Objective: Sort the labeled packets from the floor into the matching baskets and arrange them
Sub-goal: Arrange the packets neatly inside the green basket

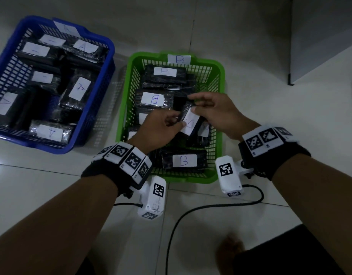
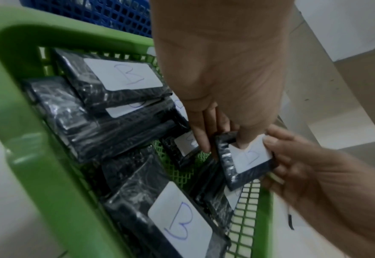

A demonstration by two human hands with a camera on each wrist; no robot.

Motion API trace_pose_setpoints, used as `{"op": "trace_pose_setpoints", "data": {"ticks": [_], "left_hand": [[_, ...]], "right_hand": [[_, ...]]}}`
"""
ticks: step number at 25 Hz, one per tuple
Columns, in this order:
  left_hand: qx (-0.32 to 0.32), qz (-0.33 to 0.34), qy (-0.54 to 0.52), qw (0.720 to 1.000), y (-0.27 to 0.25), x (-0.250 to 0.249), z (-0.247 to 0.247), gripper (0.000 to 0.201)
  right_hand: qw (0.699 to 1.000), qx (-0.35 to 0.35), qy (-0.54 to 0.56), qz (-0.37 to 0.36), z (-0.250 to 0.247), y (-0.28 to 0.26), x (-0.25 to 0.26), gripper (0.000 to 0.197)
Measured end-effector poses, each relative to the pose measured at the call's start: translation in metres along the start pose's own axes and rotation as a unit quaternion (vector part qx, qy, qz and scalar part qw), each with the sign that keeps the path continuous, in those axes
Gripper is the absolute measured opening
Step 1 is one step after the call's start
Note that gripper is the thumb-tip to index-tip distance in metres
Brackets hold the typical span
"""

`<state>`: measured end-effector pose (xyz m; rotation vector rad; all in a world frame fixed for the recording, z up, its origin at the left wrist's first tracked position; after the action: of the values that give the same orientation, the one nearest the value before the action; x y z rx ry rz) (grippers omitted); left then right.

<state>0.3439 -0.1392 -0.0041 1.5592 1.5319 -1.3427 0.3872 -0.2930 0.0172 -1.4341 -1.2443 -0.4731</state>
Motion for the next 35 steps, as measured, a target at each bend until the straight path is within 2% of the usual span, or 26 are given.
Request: {"op": "trace_pose_setpoints", "data": {"ticks": [2, 5, 8, 12, 15, 18, 21, 25, 28, 30, 33, 35], "left_hand": [[-0.026, -0.031, -0.008, 0.999, 0.003, 0.011, 0.001, 0.026], [-0.048, -0.063, -0.004, 0.997, 0.009, 0.019, 0.012, 0.024], [-0.045, -0.082, -0.014, 0.996, 0.013, 0.018, 0.030, 0.024], [-0.028, -0.053, 0.121, 0.991, 0.016, 0.005, 0.034, 0.027], [-0.020, -0.013, 0.185, 0.982, 0.015, -0.007, 0.021, 0.027], [-0.058, 0.031, 0.247, 0.967, 0.009, -0.012, -0.008, 0.022], [-0.093, 0.087, 0.309, 0.943, -0.003, -0.010, -0.043, 0.022], [-0.060, 0.124, 0.351, 0.926, -0.011, 0.001, -0.061, 0.026], [-0.036, 0.127, 0.363, 0.923, -0.010, 0.007, -0.063, 0.031], [-0.023, 0.118, 0.359, 0.925, -0.009, 0.012, -0.063, 0.035], [-0.017, 0.109, 0.345, 0.932, -0.008, 0.015, -0.064, 0.040], [-0.003, 0.114, 0.351, 0.929, -0.006, 0.013, -0.063, 0.045]], "right_hand": [[0.993, 0.013, -0.099, -0.057, -0.002, 0.002, 0.012, 0.030], [0.974, 0.008, -0.211, -0.075, -0.007, 0.004, 0.013, 0.027], [0.969, -0.060, -0.222, -0.094, -0.019, 0.004, 0.009, 0.027], [0.957, -0.127, -0.235, -0.117, -0.033, 0.001, 0.010, 0.028], [0.959, -0.129, -0.216, -0.133, -0.024, 0.005, 0.018, 0.026], [0.967, -0.111, -0.189, -0.126, -0.001, 0.021, 0.024, 0.022], [0.976, -0.102, -0.171, -0.088, 0.026, 0.041, 0.021, 0.021], [0.982, -0.101, -0.157, -0.018, 0.048, 0.052, 0.011, 0.040], [0.987, -0.106, -0.125, -0.004, 0.049, 0.052, 0.011, 0.048], [0.991, -0.106, -0.079, -0.005, 0.046, 0.051, 0.013, 0.042], [0.994, -0.110, 0.007, -0.019, 0.029, 0.040, 0.019, 0.019], [0.991, -0.120, 0.054, -0.019, 0.011, 0.029, 0.023, 0.014]]}}
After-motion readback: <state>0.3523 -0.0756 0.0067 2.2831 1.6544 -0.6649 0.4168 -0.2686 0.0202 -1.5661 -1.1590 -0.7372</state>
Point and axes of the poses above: each hand's wrist, its own y-axis towards the middle knuckle, its own z-axis out of the palm, x = y × z, the point moved 7 cm from there along y, towards the middle knuckle, and after that the axes turned 5 degrees about z, right-handed, at the moved point
